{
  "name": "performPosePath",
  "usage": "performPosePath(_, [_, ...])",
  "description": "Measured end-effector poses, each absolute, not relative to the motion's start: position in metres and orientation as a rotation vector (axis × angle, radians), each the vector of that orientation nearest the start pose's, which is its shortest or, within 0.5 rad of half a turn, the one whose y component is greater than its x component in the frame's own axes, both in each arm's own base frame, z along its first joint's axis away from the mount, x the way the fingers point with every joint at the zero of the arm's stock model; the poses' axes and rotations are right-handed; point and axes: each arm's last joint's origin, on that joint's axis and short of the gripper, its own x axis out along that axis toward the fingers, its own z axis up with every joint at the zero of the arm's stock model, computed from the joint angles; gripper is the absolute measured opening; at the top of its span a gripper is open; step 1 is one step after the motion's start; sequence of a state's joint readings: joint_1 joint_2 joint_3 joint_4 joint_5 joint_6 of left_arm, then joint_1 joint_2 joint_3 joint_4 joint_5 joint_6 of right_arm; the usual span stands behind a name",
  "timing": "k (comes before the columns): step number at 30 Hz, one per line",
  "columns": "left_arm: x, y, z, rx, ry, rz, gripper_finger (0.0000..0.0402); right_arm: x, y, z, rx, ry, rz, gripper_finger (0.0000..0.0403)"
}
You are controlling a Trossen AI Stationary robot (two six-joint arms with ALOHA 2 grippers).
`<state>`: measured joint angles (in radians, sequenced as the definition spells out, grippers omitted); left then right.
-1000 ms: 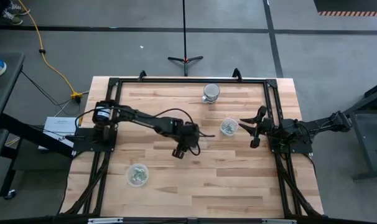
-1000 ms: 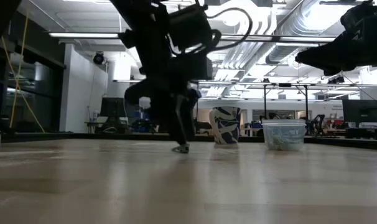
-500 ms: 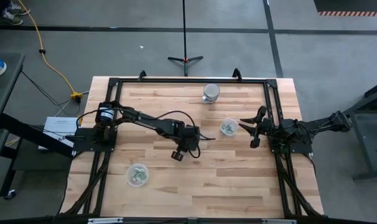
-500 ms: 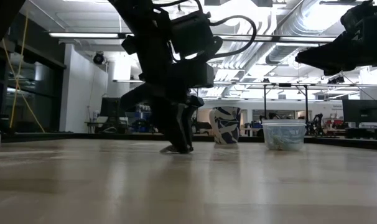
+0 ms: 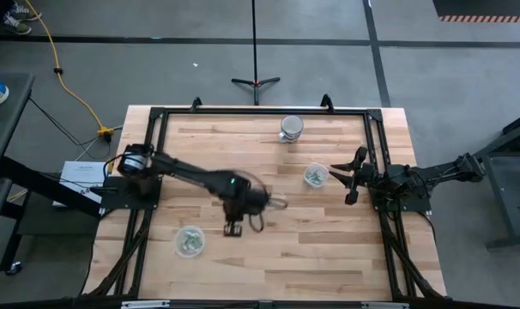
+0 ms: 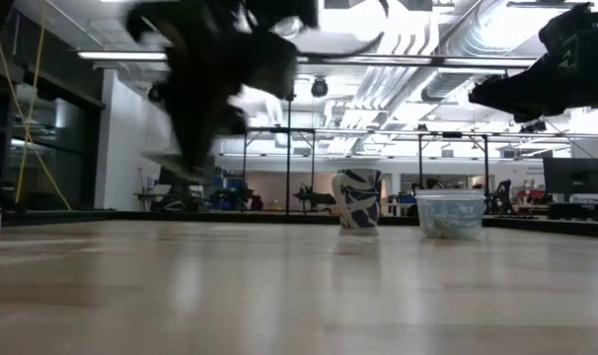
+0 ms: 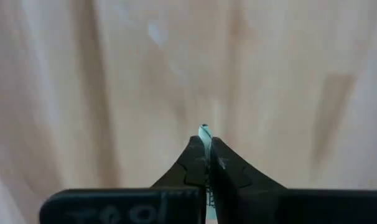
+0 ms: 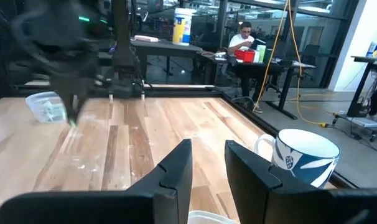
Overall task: Pick and place Stevia / Truvia into bins
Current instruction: Put the stevia packet into the round transparent container
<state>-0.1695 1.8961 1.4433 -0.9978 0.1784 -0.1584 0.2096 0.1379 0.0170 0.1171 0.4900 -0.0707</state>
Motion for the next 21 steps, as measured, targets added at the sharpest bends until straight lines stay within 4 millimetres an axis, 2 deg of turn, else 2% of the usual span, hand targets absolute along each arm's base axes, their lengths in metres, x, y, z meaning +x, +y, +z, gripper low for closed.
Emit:
performPosePath(3, [0.339, -0.097, 0.213, -0.173, 1.545, -0.119, 0.0038, 0.103, 0.008, 0.169, -0.052, 0.011, -0.280, 0.0087])
performPosePath(6, [0.323, -0.125, 0.213, -0.184, 1.626, -0.065, 0.0038, 0.103, 0.008, 0.170, -0.042, 0.003, -0.281, 0.0087])
performPosePath(9, [0.307, -0.146, 0.213, -0.149, 1.687, 0.003, 0.0038, 0.103, 0.008, 0.171, -0.036, -0.010, -0.281, 0.0087])
performPosePath(15, [0.279, -0.166, 0.215, -0.142, 1.798, 0.214, 0.0038, 0.103, 0.008, 0.174, -0.027, -0.034, -0.281, 0.0087])
performPosePath(18, [0.273, -0.176, 0.216, -0.131, 1.810, 0.198, 0.0039, 0.103, 0.008, 0.175, -0.025, -0.043, -0.282, 0.0087])
performPosePath(21, [0.267, -0.182, 0.216, -0.138, 1.779, 0.292, 0.0065, 0.103, 0.008, 0.175, -0.023, -0.048, -0.282, 0.0087])
